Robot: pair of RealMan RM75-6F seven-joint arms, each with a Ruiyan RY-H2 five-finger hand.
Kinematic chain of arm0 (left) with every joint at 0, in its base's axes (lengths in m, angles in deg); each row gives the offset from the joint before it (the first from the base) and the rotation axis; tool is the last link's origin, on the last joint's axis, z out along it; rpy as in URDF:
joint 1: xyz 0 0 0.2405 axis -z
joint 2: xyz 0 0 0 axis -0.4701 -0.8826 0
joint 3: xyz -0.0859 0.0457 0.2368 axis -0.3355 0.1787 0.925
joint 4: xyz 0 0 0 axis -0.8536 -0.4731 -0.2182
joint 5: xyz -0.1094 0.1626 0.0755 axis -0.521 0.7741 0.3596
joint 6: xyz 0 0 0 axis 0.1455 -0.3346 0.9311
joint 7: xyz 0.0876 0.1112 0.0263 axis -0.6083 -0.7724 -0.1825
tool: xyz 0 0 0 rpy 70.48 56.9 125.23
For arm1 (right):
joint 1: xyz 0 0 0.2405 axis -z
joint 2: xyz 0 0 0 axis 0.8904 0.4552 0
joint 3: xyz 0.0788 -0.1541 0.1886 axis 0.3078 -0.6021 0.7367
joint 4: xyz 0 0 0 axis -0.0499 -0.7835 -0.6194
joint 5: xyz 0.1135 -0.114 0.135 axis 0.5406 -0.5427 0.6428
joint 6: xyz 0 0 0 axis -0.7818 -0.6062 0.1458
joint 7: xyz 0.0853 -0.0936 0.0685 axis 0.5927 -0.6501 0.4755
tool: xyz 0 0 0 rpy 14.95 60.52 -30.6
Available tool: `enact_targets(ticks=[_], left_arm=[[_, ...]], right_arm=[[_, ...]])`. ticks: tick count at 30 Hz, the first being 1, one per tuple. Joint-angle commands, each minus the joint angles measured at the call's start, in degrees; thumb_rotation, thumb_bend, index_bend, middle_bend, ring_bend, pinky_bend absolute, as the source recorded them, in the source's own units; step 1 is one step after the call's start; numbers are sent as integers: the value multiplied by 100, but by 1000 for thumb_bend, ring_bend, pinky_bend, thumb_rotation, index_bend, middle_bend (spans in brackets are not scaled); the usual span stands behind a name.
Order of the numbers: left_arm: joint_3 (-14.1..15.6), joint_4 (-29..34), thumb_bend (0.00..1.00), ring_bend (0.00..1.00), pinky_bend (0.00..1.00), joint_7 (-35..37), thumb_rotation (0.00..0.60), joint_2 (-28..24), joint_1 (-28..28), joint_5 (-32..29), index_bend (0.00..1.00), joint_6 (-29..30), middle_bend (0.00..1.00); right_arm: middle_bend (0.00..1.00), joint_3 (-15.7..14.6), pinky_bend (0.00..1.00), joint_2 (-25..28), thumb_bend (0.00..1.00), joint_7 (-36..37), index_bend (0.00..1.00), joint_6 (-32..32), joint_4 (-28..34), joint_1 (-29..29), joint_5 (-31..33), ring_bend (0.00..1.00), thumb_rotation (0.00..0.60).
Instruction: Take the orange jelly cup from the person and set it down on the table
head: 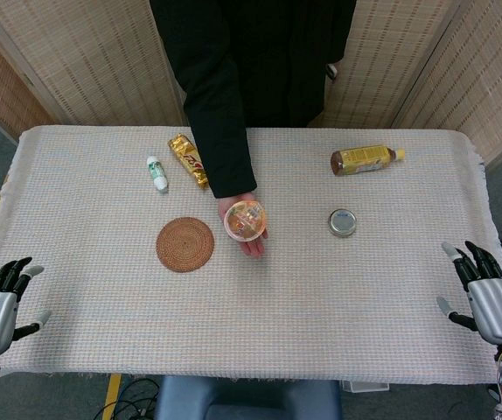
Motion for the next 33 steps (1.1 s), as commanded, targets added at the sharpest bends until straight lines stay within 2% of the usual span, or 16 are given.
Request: enact_targets(ticks=[1,11,17,21,24,27,33], left_arm=[[-2,4,227,139,200,-11,600,-3,9,-6,245,-15,152],[7,72,227,139,200,-39,600,-42,25,-47,245,-77,153],[25,98,227,139,200,-34,600,-52,25,-21,245,-78,152],[49,98,227,139,200,-5,600,-62,6,-24,244,-80,153],[59,88,226,139,200,58,600,-67,-31,27,245,1,153],[79,51,227,139,200,97,600,-64,-69,67,245,63,152],[106,3,226,139,201,205,600,-65,-154,101,248,177,153]], right_arm=[[145,-6,74,1,288,-1,47,6,2,3,3,51,600],[145,-16,74,41,288,-49,47,119,98,-107,-127,51,600],[140,115,74,167,282,-377,47,592,524,-577,-338,51,600],[133,266,74,175,275,-677,47,1217,899,-1098,-401,51,600],[115,440,74,111,274,-1007,47,1895,1195,-1616,-286,51,600],[96,578,74,10,275,-1182,43,2295,1330,-1946,-126,51,600],[36,1118,72,-556,242,-1559,16,3489,1249,-3026,826,18,600]])
